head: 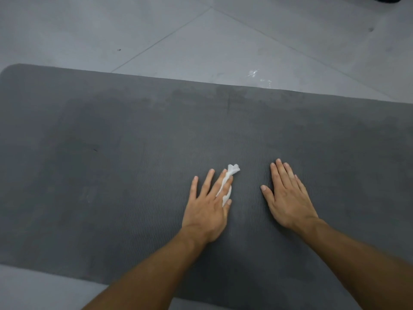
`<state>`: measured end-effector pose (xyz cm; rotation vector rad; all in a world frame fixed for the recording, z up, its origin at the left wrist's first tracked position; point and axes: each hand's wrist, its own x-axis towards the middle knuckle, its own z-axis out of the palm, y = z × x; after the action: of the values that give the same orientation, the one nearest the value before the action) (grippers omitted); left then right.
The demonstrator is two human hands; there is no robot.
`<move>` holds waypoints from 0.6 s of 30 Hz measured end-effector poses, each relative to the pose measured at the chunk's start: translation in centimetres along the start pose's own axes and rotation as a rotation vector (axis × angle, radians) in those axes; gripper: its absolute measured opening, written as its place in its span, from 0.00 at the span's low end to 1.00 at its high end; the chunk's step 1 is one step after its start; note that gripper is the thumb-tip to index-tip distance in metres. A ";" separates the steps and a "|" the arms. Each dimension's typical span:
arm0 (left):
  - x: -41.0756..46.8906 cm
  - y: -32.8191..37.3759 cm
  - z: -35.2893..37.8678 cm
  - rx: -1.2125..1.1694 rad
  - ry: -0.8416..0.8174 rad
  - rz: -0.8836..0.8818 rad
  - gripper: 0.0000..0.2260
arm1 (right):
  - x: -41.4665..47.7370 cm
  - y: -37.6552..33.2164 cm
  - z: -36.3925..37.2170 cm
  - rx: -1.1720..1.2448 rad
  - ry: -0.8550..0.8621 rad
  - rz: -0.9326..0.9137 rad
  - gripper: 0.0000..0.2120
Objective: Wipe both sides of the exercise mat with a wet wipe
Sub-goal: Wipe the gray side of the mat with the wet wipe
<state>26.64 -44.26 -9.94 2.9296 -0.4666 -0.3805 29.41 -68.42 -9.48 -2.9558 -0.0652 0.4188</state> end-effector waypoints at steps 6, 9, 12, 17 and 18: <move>-0.6 -6.7 -1.2 -0.019 0.026 -0.224 0.29 | -0.1 -0.2 0.2 0.022 0.006 0.000 0.34; -1.4 -9.1 -1.8 -0.026 0.024 -0.304 0.29 | 0.1 0.0 0.6 -0.004 0.000 -0.009 0.35; -1.9 -8.7 -2.1 -0.038 0.021 -0.285 0.29 | 0.2 0.4 0.9 -0.026 -0.010 -0.017 0.39; -3.4 -3.8 -0.3 -0.086 0.013 -0.178 0.30 | 0.3 0.4 0.8 -0.032 -0.024 -0.014 0.39; -3.9 -2.6 0.2 -0.064 0.003 -0.127 0.30 | 0.3 0.3 0.8 -0.030 -0.022 -0.013 0.38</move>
<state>23.77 -40.55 -9.80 2.9048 -0.2638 -0.3994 29.47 -68.61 -10.36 -2.9791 -0.0937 0.4524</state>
